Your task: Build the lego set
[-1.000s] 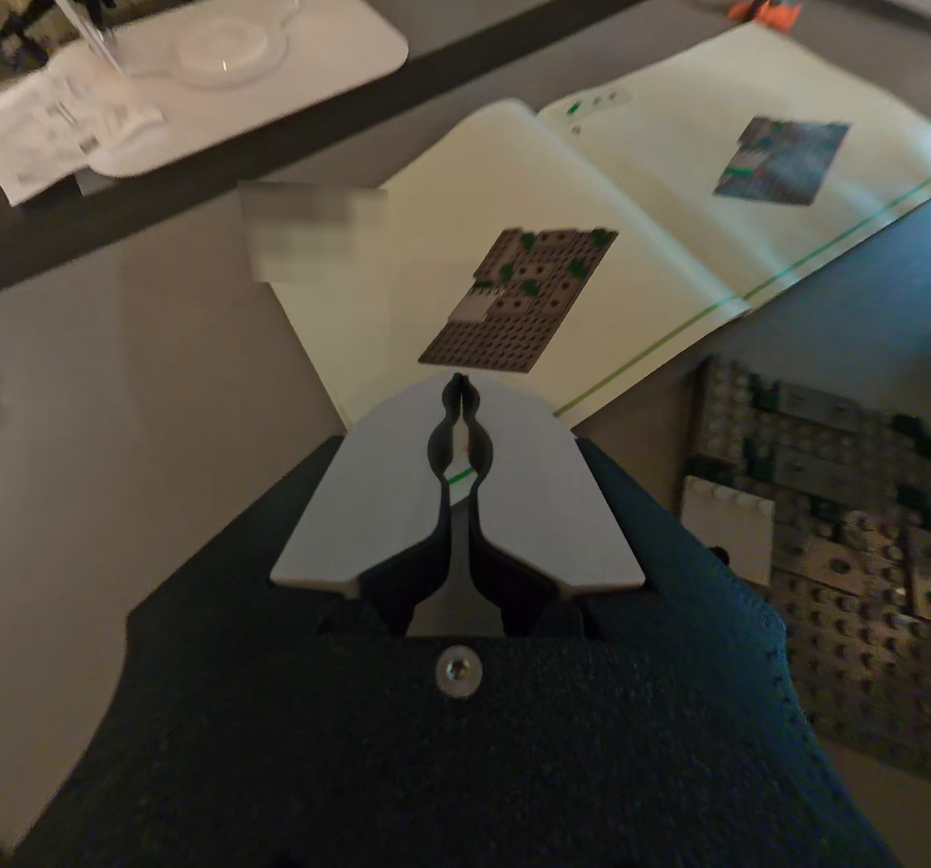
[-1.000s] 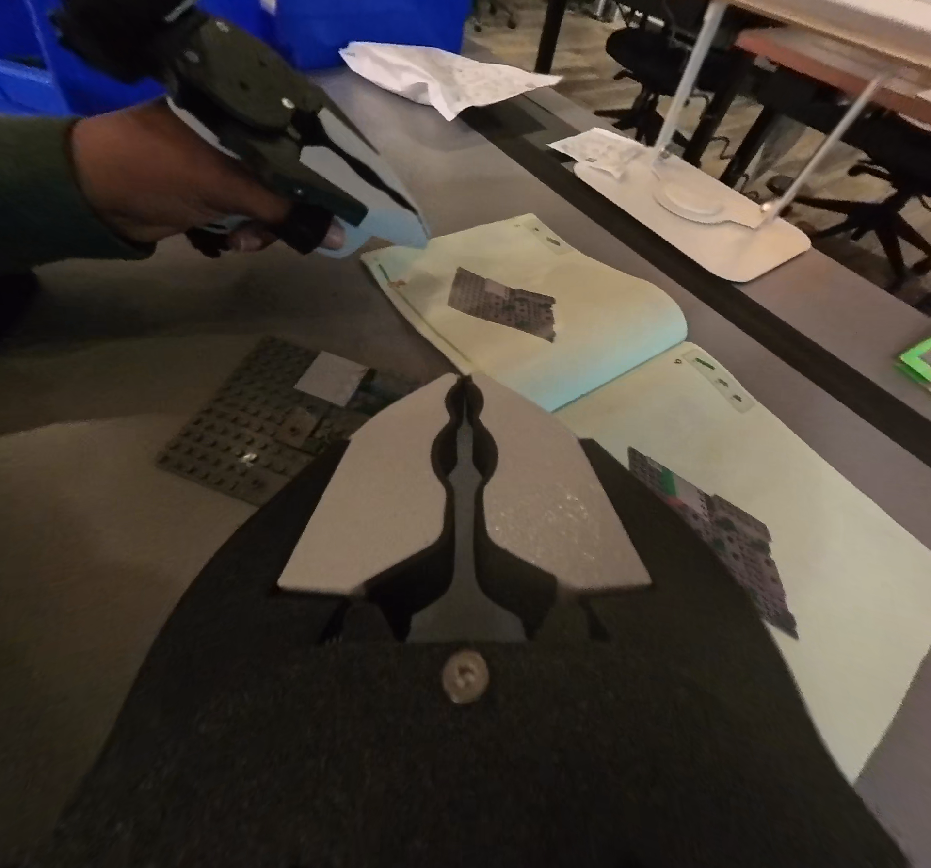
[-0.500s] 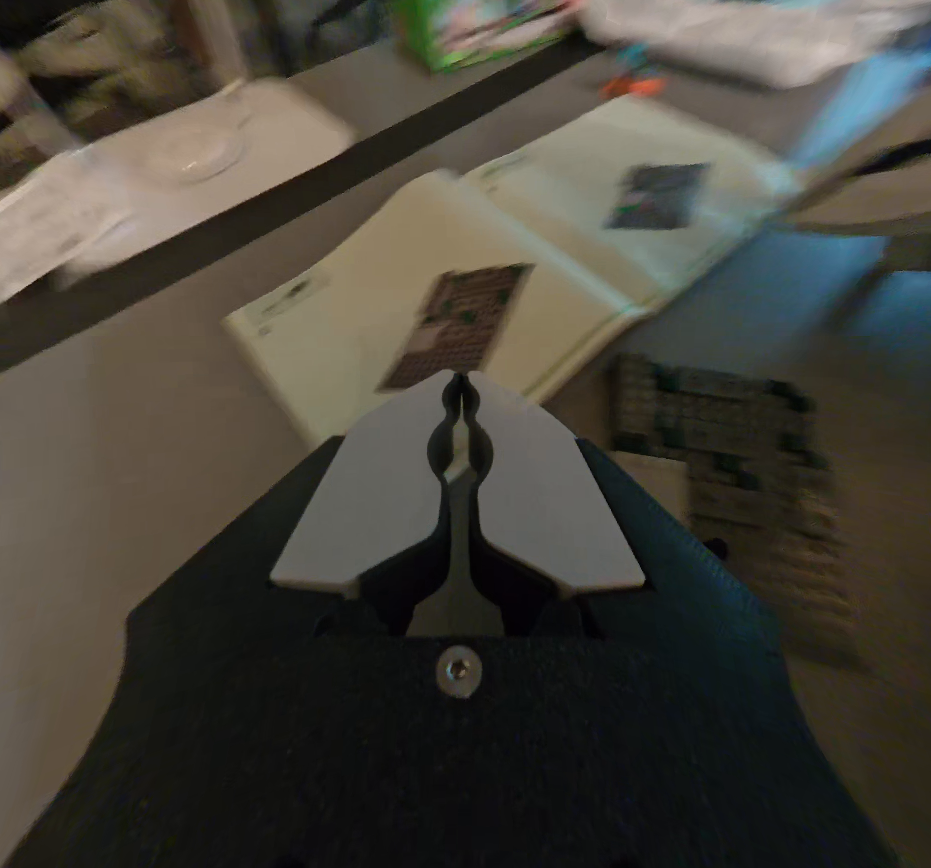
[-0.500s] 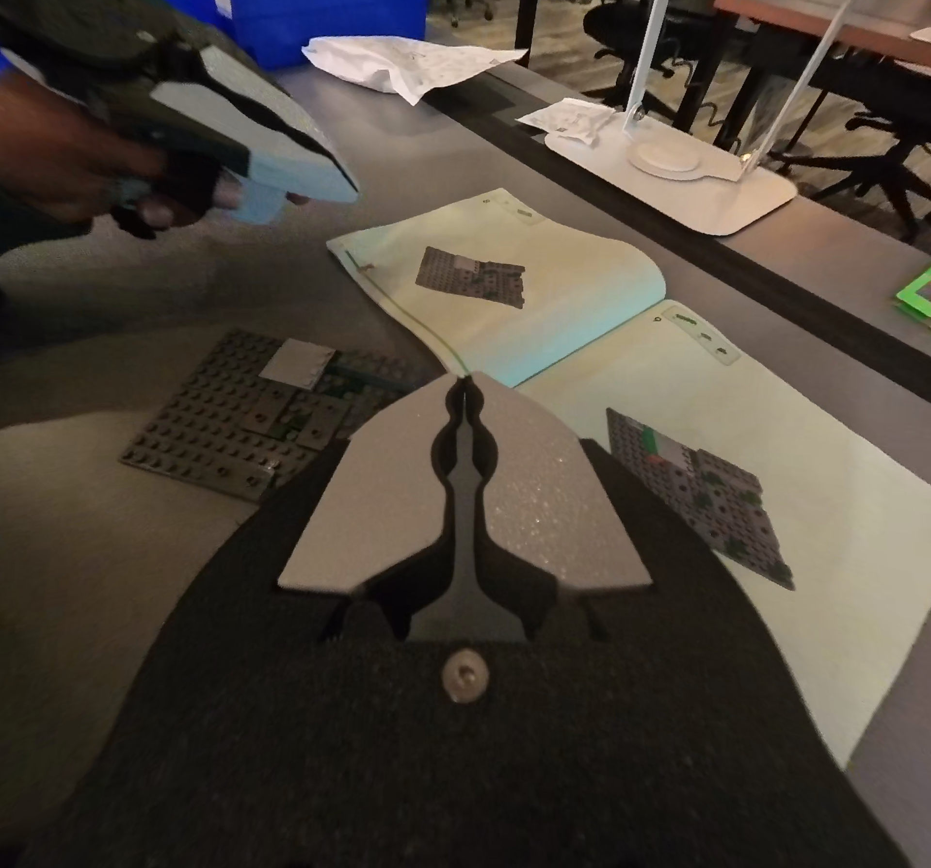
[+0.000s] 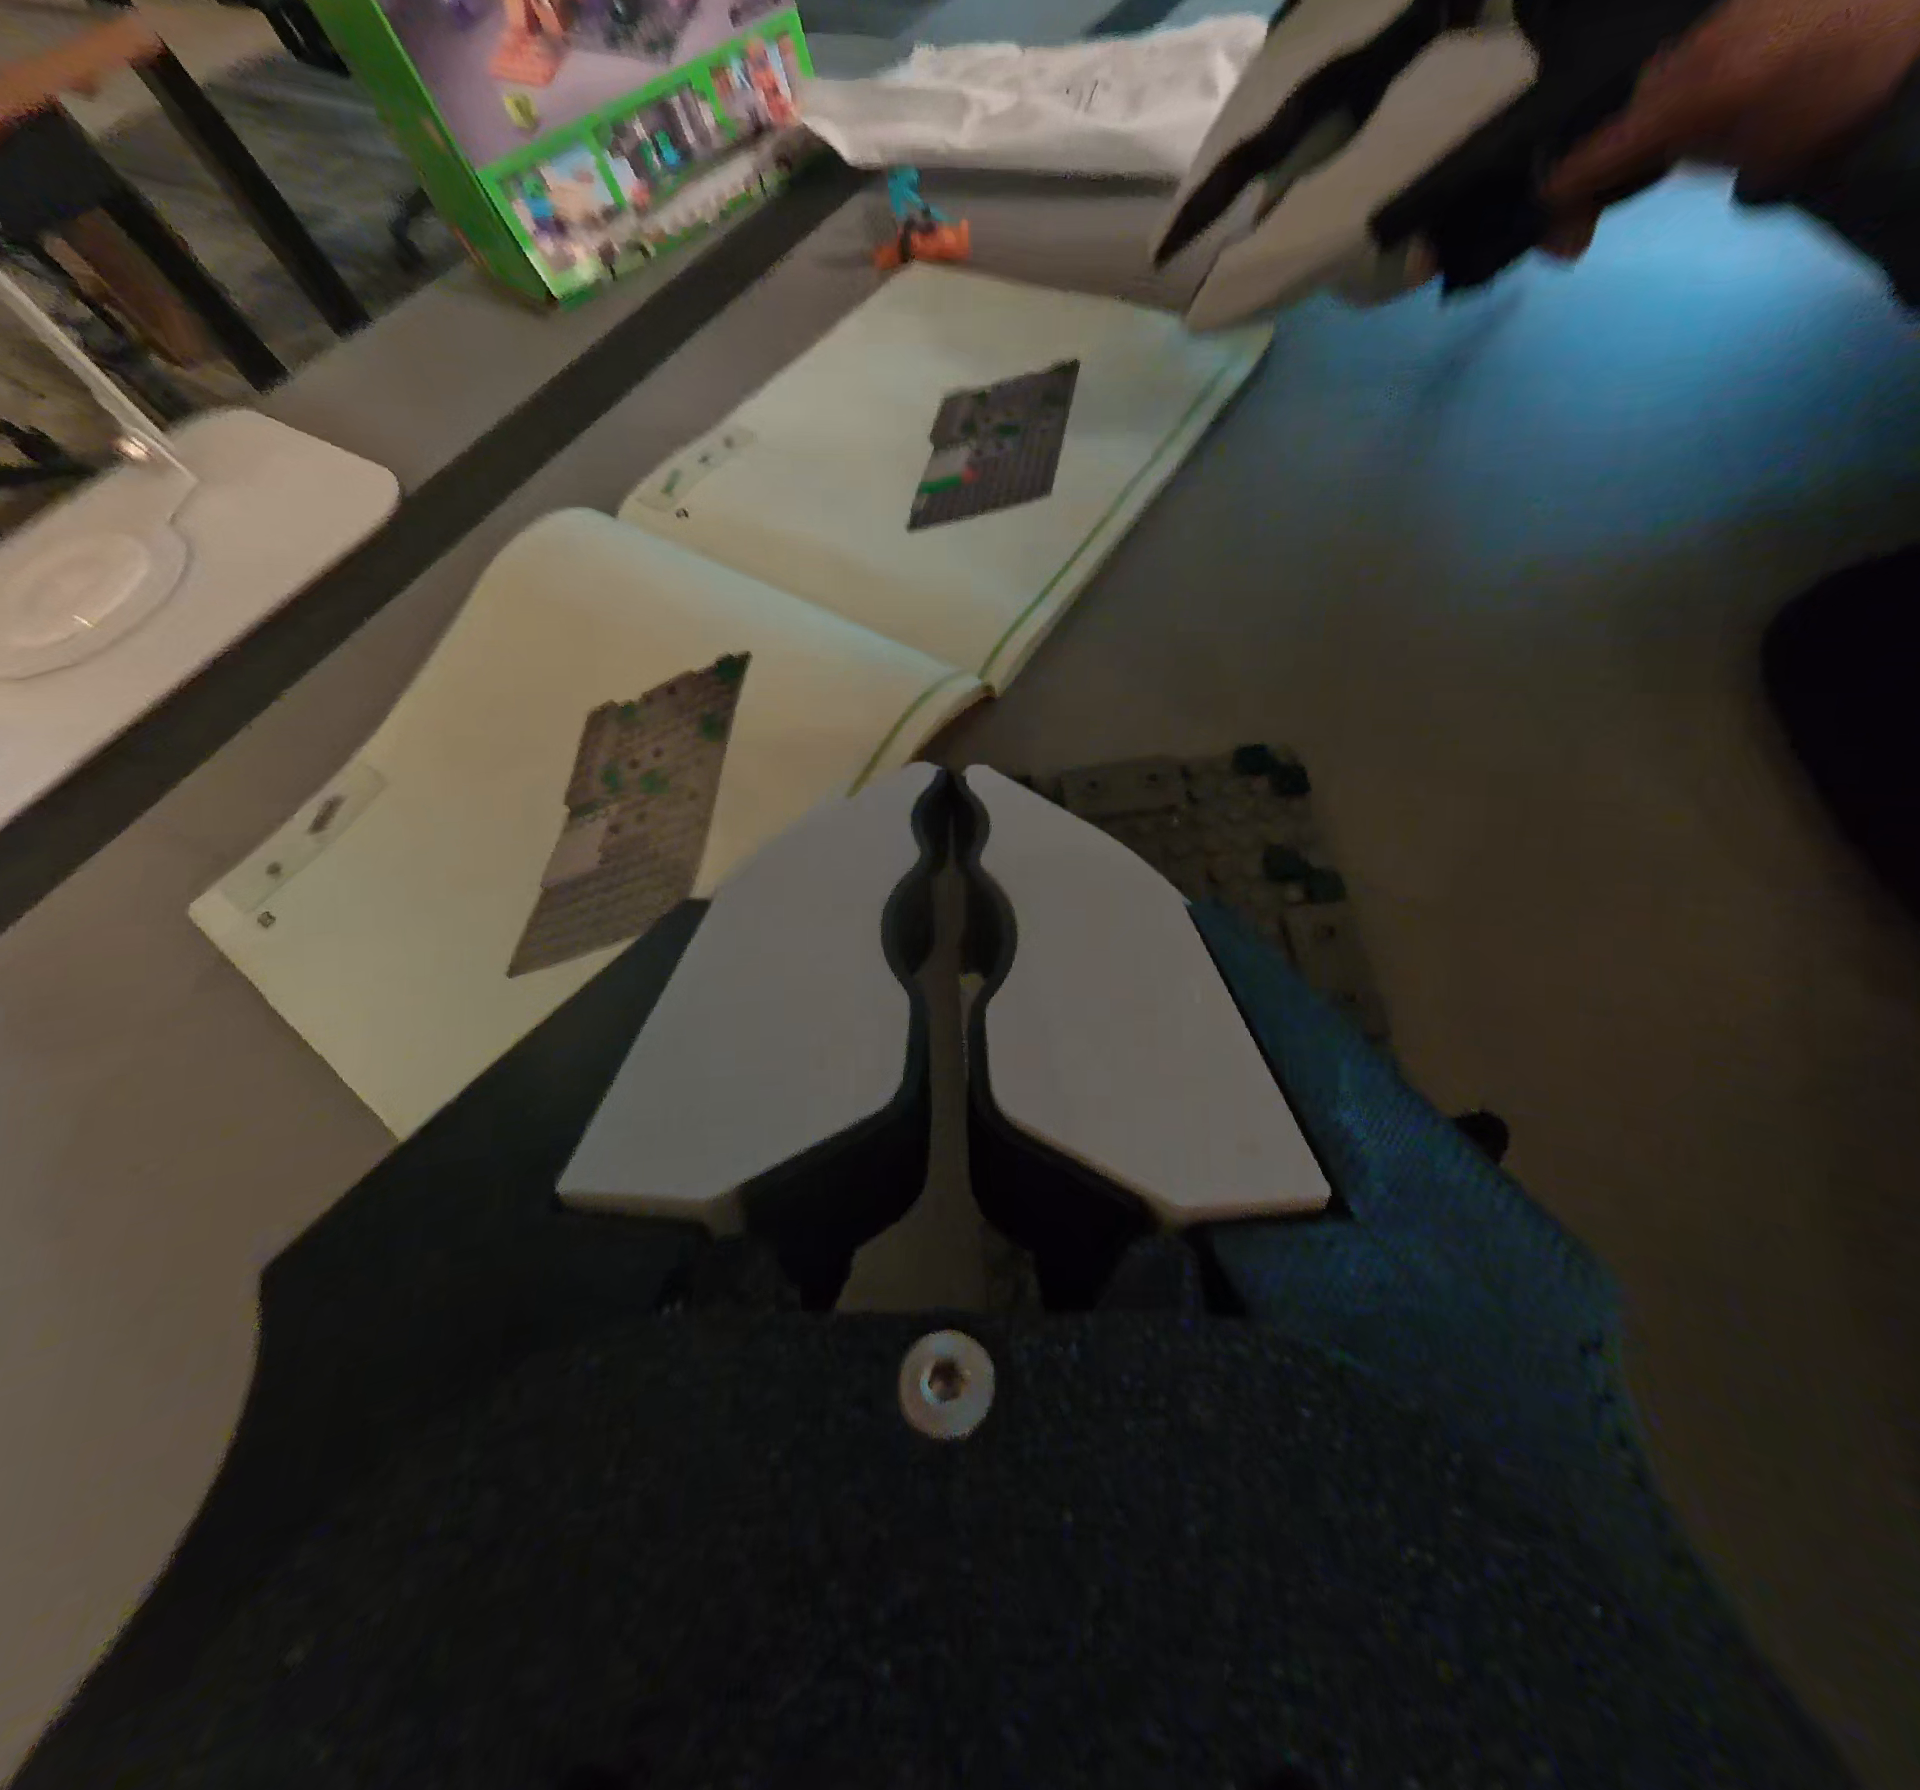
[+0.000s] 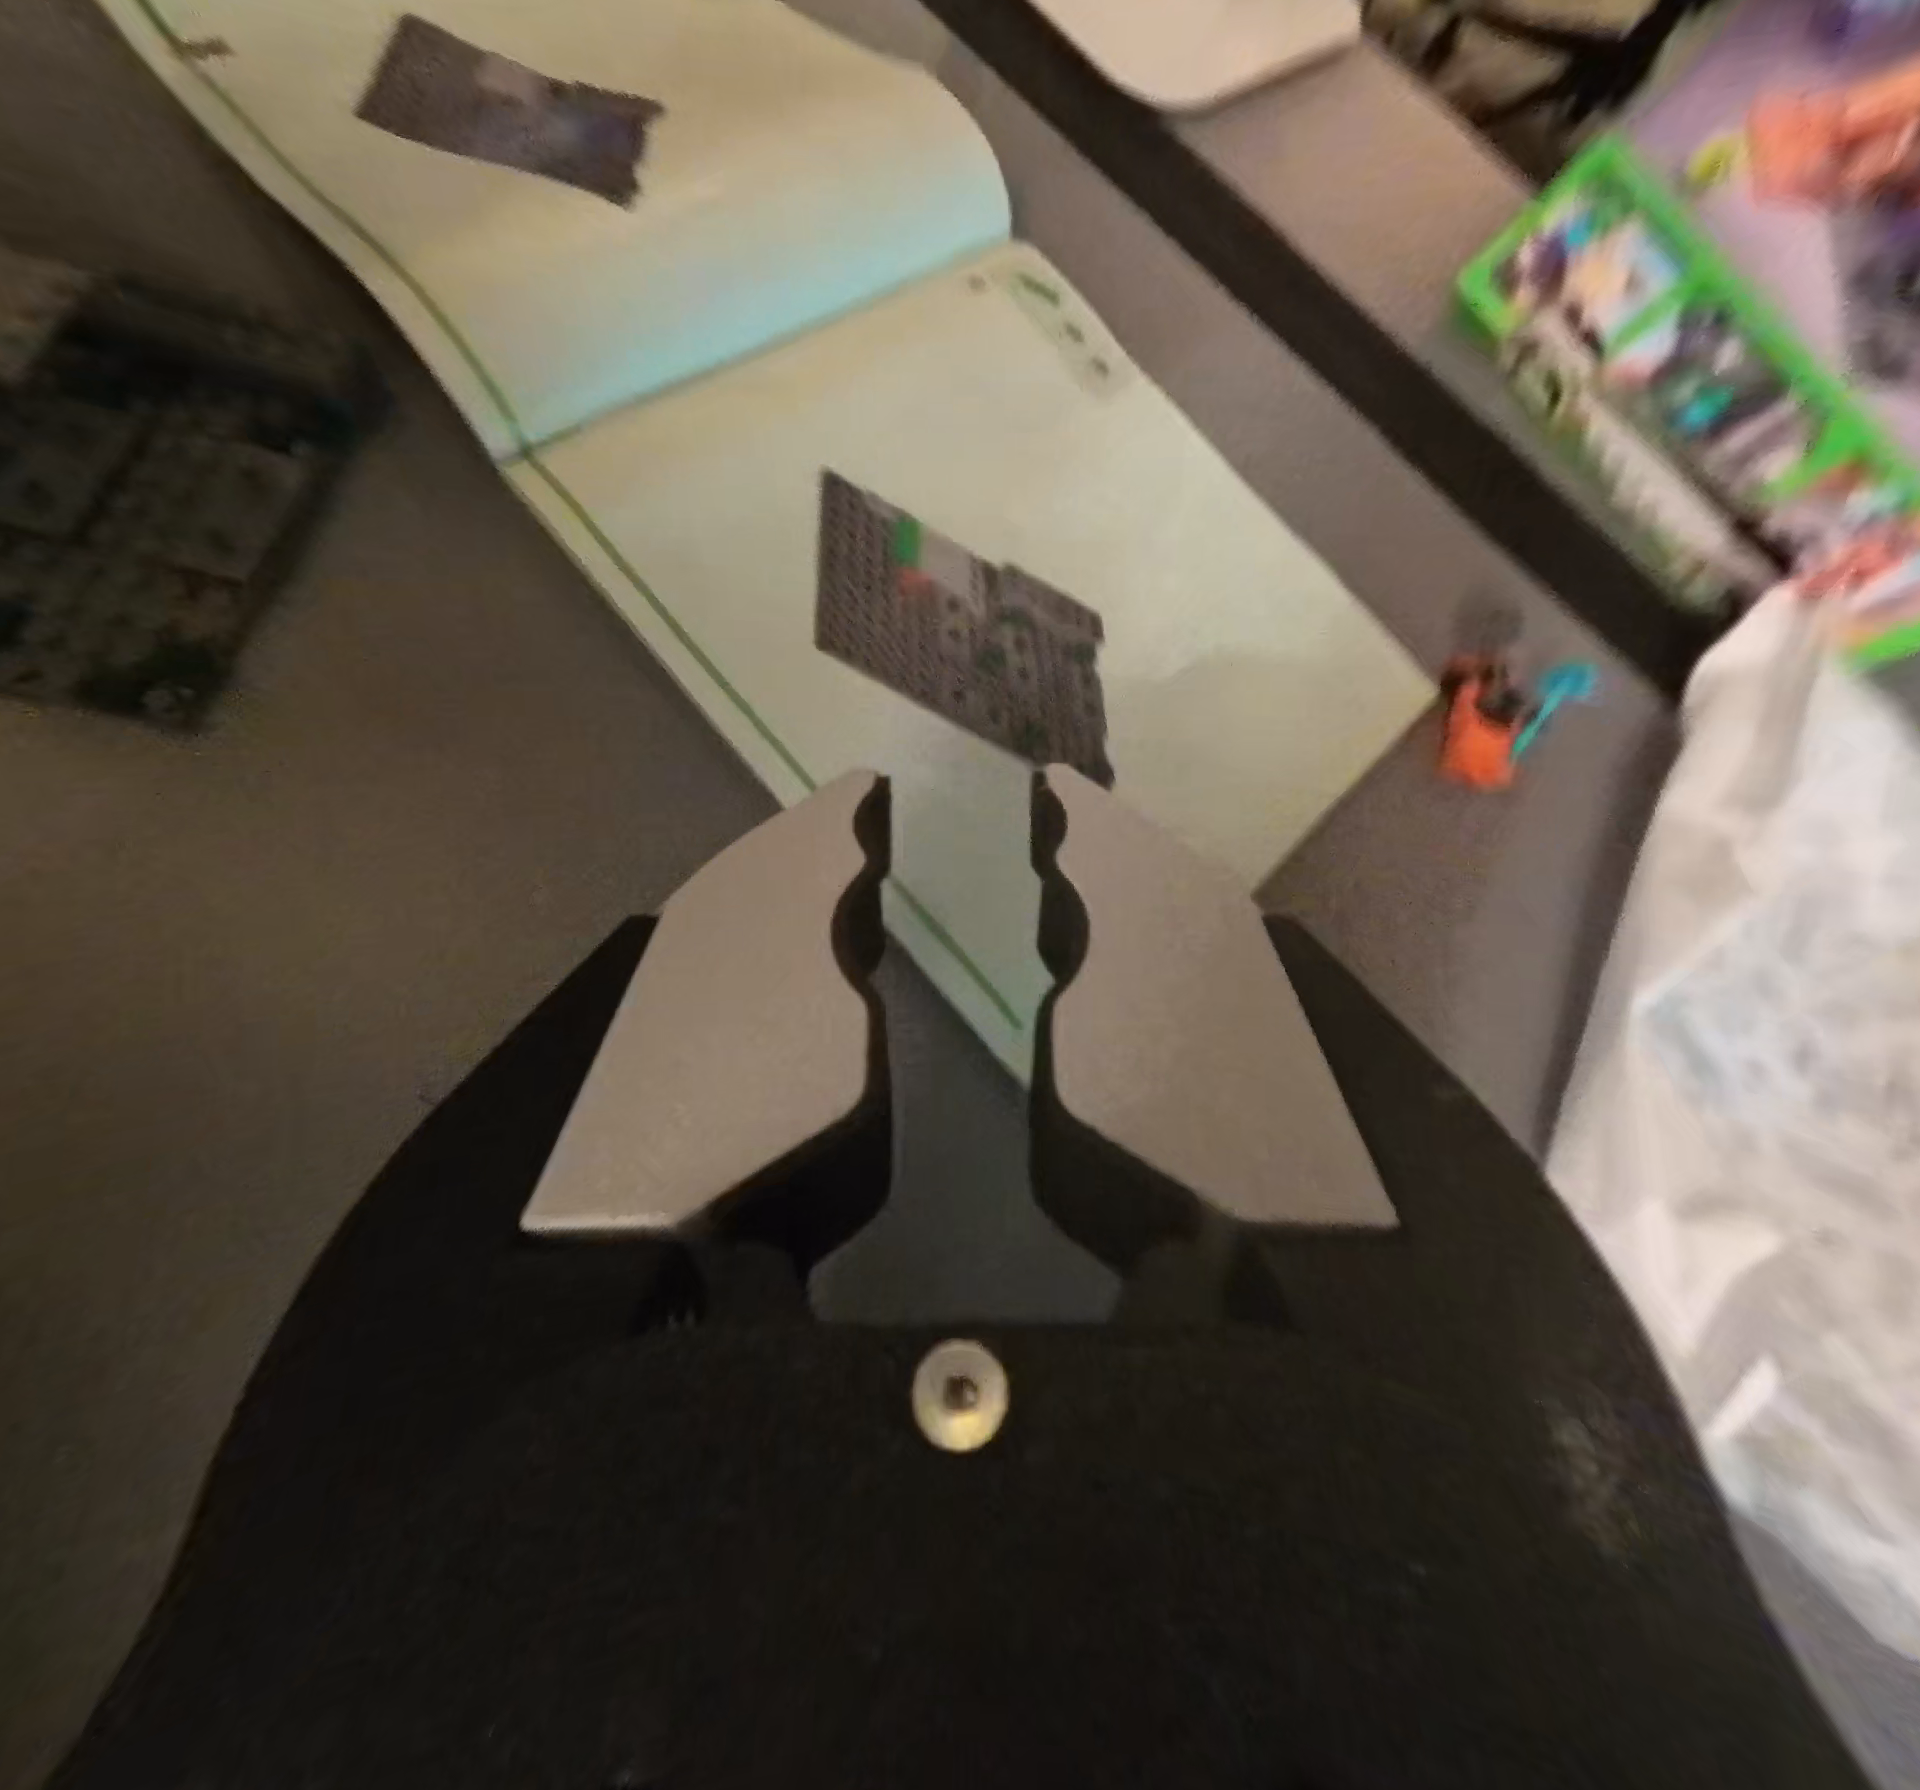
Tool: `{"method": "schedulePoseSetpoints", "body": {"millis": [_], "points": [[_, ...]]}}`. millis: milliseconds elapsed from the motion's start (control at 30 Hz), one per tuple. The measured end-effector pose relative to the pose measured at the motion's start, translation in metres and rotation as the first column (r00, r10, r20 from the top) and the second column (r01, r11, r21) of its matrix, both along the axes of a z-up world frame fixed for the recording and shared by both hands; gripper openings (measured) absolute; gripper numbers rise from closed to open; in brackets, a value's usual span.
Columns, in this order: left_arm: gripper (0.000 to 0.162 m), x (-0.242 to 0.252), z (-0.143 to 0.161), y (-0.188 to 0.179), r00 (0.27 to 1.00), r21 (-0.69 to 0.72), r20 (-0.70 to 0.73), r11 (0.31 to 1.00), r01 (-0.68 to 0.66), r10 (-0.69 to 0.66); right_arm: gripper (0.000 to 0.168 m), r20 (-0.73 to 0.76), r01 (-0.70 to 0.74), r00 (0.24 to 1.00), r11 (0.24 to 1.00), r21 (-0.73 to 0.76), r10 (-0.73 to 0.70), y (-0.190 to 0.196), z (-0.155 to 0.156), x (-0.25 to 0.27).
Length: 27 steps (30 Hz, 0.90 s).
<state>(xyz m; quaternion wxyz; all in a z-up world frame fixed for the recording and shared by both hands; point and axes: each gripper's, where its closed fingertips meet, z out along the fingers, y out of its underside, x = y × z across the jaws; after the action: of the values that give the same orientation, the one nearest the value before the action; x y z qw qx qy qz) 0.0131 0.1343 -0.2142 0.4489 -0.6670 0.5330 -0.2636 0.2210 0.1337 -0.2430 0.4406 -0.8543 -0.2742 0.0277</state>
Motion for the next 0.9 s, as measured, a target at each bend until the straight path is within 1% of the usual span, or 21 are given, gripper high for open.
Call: {"method": "schedulePoseSetpoints", "body": {"millis": [67, 100, 233, 333, 467, 667, 900], "points": [[0.000, 0.000, -0.006, 0.001, 1.000, -0.014, -0.020, 1.000, 0.000, -0.001, 0.033, -0.087, 0.015, 0.996, 0.997, -0.077, -0.021, -0.004, -0.006, 0.017], [0.000, 0.000, -0.007, 0.001, 1.000, -0.014, -0.023, 1.000, 0.001, -0.001, 0.038, -0.105, 0.019, 0.994, 0.994, -0.110, -0.031, -0.005, -0.010, 0.025], [0.000, 0.000, -0.008, 0.002, 1.000, -0.006, -0.031, 1.000, -0.004, 0.004, 0.053, -0.120, -0.001, 0.992, 0.975, -0.222, -0.026, -0.011, -0.029, 0.043], [0.000, -0.003, -0.006, 0.008, 0.999, 0.007, -0.040, 1.000, -0.021, 0.021, 0.054, -0.146, -0.023, 0.989, 0.967, -0.254, -0.015, -0.011, -0.035, 0.041], [0.000, -0.010, -0.002, 0.018, 0.998, 0.001, -0.030, 0.998, -0.055, 0.055, 0.051, -0.119, -0.033, 0.993, 0.961, -0.274, 0.000, -0.008, -0.045, 0.037], [0.001, -0.016, -0.001, 0.026, 0.996, 0.007, -0.040, 0.997, -0.082, 0.082, 0.049, -0.108, -0.054, 0.994, 0.960, -0.274, 0.025, -0.002, -0.044, 0.029], [0.013, -0.014, -0.010, 0.051, 0.990, 0.020, -0.117, 0.997, -0.071, 0.073, 0.048, -0.083, -0.102, 0.993, 0.961, -0.258, 0.084, 0.009, -0.045, 0.011]]}}
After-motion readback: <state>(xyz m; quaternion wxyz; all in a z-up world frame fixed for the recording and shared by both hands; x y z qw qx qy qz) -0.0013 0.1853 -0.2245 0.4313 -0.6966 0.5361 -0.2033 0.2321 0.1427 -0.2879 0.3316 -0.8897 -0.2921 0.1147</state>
